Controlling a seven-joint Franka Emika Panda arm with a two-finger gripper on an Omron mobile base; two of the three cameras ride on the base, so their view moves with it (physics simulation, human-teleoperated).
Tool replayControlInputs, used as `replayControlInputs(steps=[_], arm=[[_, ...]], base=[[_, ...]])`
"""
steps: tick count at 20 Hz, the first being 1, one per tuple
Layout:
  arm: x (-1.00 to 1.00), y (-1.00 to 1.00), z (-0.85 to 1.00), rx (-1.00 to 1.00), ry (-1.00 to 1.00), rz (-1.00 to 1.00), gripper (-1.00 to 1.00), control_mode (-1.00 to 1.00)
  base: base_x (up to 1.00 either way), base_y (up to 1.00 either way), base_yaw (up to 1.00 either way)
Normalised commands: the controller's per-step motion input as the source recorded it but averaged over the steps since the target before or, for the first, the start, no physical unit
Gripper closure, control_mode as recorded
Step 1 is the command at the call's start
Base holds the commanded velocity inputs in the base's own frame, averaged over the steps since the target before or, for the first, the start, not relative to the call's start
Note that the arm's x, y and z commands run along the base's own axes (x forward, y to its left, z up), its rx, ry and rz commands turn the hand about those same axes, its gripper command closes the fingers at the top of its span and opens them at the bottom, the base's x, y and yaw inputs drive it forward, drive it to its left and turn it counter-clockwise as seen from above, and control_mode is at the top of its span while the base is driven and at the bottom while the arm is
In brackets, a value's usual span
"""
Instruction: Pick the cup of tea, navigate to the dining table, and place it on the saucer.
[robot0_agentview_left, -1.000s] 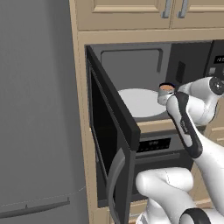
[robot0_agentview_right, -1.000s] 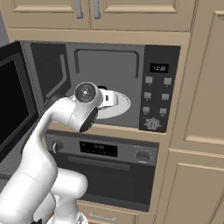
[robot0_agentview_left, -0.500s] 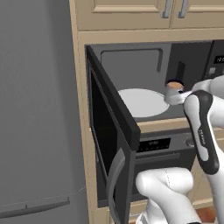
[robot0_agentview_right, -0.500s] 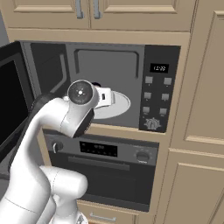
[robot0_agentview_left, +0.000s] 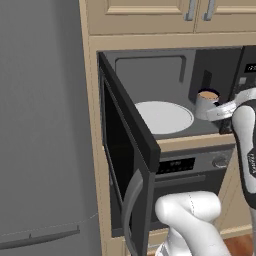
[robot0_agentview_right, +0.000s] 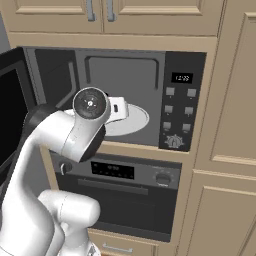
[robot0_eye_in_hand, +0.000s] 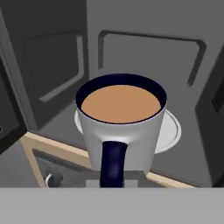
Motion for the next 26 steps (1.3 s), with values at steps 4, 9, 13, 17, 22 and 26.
replayControlInputs(steps=[4,9,13,17,22,26], arm=[[-0.35,-0.01,0.17,0.00,0.00,0.06,1.00,1.00],[0.00,0.00,0.00,0.00,0.00,0.00,1.00,1.00],[0.00,0.00,0.00,0.00,0.00,0.00,1.00,1.00],[0.00,0.00,0.00,0.00,0.00,0.00,1.00,1.00],[0.00,0.00,0.00,0.00,0.00,0.00,1.00,1.00],[0.00,0.00,0.00,0.00,0.00,0.00,1.00,1.00]], base=[[-0.12,-0.01,0.03],[-0.58,-0.25,0.24],[-0.58,-0.32,0.43],[-0.49,-0.42,0.52],[-0.43,-0.51,0.54],[-0.48,-0.48,0.58]])
